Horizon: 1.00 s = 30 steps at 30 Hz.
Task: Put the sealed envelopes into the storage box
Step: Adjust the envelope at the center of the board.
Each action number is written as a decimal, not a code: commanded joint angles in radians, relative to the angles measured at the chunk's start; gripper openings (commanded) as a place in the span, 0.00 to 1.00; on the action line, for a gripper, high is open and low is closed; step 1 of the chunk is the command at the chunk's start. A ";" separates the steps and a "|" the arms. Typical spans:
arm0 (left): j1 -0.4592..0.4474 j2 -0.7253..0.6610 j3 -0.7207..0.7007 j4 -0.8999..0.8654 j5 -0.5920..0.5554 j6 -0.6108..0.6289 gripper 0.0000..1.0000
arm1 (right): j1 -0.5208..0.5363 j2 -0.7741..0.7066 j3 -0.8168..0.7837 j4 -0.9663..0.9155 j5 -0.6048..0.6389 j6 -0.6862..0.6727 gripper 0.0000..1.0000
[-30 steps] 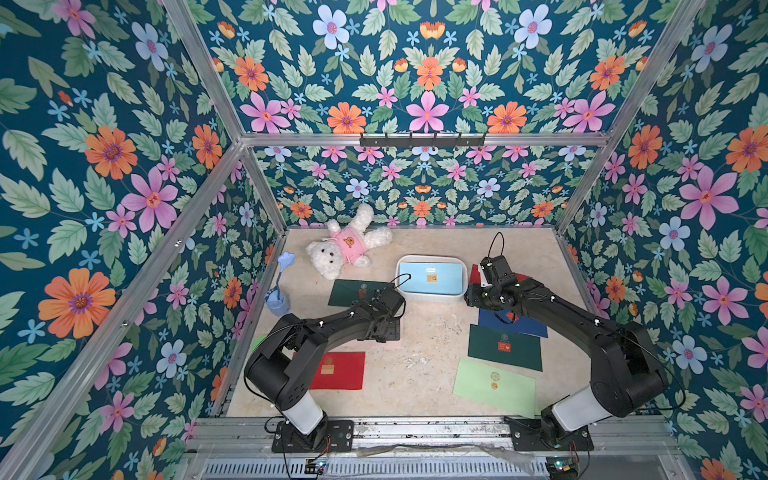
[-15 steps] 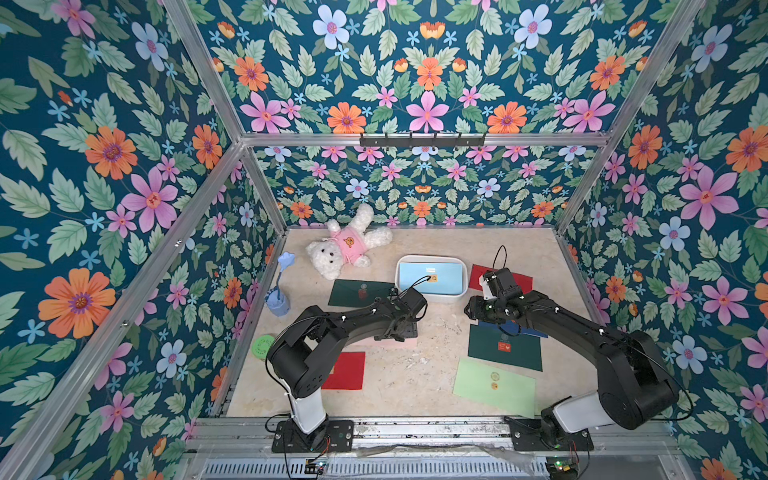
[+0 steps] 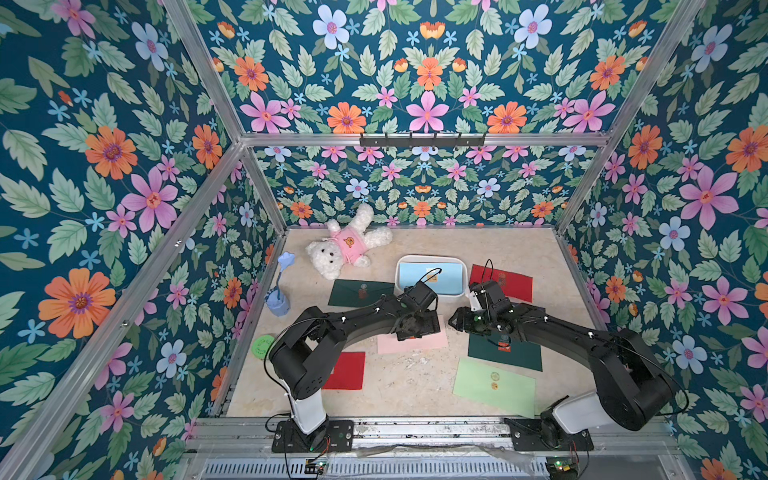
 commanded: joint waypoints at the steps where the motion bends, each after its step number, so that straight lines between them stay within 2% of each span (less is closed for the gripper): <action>1: 0.020 -0.042 0.021 -0.066 0.001 0.018 0.89 | 0.012 0.011 -0.006 0.058 -0.022 0.052 0.55; 7: 0.095 -0.101 0.013 -0.153 -0.053 0.114 0.90 | 0.033 -0.006 -0.035 0.043 -0.024 0.078 0.54; 16: 0.177 -0.163 -0.158 -0.128 -0.073 0.251 0.87 | 0.082 -0.035 -0.131 0.104 -0.047 0.151 0.53; 30: 0.179 -0.161 -0.274 -0.048 -0.041 0.238 0.84 | 0.120 0.006 -0.197 0.255 -0.022 0.241 0.47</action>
